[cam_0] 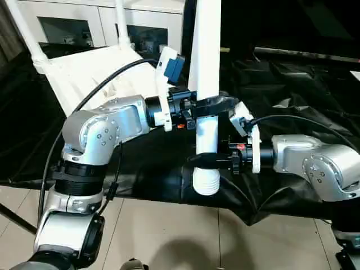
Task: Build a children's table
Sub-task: Pick table leg
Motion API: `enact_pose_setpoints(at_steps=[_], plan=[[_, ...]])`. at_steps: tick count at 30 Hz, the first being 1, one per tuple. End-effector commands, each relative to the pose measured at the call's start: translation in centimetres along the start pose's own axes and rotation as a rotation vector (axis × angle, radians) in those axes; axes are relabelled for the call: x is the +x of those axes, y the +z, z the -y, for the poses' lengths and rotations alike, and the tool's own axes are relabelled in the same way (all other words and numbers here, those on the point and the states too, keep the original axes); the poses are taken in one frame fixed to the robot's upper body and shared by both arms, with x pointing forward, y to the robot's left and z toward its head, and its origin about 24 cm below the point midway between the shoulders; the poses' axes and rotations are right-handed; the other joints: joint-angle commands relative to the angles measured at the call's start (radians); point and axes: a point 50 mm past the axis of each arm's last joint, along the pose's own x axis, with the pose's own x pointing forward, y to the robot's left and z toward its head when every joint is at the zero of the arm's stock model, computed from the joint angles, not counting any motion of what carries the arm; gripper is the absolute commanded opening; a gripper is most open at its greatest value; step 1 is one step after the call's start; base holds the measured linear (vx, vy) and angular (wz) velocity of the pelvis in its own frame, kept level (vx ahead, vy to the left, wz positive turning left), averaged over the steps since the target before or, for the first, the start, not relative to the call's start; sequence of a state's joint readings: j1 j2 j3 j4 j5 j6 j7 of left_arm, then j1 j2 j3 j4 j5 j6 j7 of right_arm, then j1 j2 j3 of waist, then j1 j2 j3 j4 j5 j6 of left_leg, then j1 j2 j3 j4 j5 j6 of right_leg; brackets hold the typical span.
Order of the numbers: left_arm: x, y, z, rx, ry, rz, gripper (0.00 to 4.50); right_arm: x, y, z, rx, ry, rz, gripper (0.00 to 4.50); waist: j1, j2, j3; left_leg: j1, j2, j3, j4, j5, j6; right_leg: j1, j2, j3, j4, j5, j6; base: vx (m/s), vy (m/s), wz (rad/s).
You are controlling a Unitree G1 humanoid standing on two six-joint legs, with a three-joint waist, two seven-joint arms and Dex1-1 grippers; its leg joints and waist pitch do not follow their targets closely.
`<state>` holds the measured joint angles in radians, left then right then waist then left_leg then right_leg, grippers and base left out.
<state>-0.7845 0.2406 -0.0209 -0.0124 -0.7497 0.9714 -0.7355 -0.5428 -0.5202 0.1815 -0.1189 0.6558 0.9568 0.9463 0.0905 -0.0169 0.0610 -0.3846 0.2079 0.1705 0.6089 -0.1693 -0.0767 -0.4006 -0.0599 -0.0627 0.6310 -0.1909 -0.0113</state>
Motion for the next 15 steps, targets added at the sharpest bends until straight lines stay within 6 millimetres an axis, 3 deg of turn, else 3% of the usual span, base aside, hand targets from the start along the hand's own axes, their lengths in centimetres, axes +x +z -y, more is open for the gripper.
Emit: enact_pose_setpoints(at_steps=[1,2,3,7,14,15], plan=[[0.21,0.45,0.40,0.026,-0.025,0.003,1.83,-0.28,-0.63,0.38,0.015,-0.045,-0.046,2.32,0.002,-0.011,-0.079,0.013,0.013,0.003,-0.056,-0.079,0.004,0.063,-0.062,0.046,-0.069,-0.127,-0.177,0.000,0.000,0.00],[0.21,0.45,0.40,0.026,-0.025,0.003,1.83,-0.28,-0.63,0.38,0.015,-0.045,-0.046,2.32,0.002,-0.011,-0.079,0.012,0.013,0.003,-0.057,-0.080,0.004,0.063,-0.062,0.046,-0.069,-0.128,-0.176,0.000,0.000,0.00],[0.20,0.44,0.40,0.026,-0.025,0.003,1.83,-0.27,-0.64,0.37,0.018,-0.043,-0.047,2.61,0.002,-0.012,-0.079,0.013,0.013,0.003,-0.056,-0.082,0.003,0.062,-0.062,0.046,-0.070,-0.131,-0.175,0.000,0.000,0.00],[0.19,0.46,0.39,0.027,-0.026,0.002,1.82,-0.27,-0.55,0.62,0.006,-0.067,-0.048,2.75,0.001,-0.010,-0.079,0.014,0.013,0.003,-0.057,-0.084,-0.001,0.062,-0.062,0.046,-0.070,-0.131,-0.178,0.000,0.000,0.00],[0.15,0.43,0.42,0.030,-0.027,-0.002,1.82,-0.30,-0.38,0.64,0.010,-0.060,-0.036,2.76,0.002,-0.013,-0.079,0.013,0.013,0.003,-0.056,-0.080,0.003,0.062,-0.062,0.046,-0.069,-0.127,-0.176,0.000,0.000,0.00],[0.15,0.43,0.42,0.030,-0.027,-0.001,1.82,-0.30,-0.37,0.64,0.011,-0.059,-0.036,2.59,0.002,-0.012,-0.080,0.014,0.014,0.003,-0.056,-0.079,0.004,0.062,-0.062,0.046,-0.068,-0.124,-0.178,0.000,0.000,0.00]])
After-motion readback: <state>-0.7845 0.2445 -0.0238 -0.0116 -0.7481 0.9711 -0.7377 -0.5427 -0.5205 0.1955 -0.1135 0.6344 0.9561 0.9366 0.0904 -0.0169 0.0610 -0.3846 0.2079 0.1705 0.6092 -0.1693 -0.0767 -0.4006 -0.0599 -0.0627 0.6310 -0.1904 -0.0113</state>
